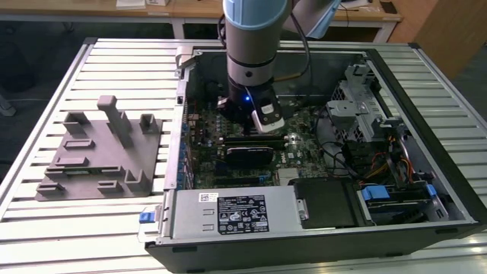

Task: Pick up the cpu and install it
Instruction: 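Install the second cpu locking lever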

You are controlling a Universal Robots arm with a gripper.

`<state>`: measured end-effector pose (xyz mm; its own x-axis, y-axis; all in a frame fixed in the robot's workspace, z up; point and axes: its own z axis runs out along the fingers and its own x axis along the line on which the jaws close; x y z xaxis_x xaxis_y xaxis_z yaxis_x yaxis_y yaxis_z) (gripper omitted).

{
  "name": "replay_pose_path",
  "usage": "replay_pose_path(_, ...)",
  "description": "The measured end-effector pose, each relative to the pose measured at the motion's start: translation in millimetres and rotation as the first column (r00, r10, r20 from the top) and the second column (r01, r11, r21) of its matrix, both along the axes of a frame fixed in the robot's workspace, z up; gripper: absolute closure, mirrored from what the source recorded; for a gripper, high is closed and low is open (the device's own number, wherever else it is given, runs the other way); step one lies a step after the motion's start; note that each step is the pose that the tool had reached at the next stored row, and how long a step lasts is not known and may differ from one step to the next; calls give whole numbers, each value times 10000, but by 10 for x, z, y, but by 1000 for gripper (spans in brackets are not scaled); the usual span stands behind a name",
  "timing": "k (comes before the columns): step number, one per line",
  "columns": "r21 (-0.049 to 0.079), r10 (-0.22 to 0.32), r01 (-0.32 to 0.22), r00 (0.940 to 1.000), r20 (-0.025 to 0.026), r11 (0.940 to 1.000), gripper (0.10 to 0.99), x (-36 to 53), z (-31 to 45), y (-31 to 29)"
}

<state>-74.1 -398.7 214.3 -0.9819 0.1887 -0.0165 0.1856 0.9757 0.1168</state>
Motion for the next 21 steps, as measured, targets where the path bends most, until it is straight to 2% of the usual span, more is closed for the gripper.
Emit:
replay_pose_path(7, 504, 7, -7, 10000, -1, 9987, 980, -50, -38, -71)
replay_pose_path(13, 765, 18, -18, 10000, 0, 9971, 980, -56, -60, -159)
replay_pose_path(17, 1225, 34, -34, 10000, 2, 9925, 980, -57, -79, -185)
replay_pose_path(21, 1483, 46, -46, 10000, 2, 9889, 980, -65, -111, -224)
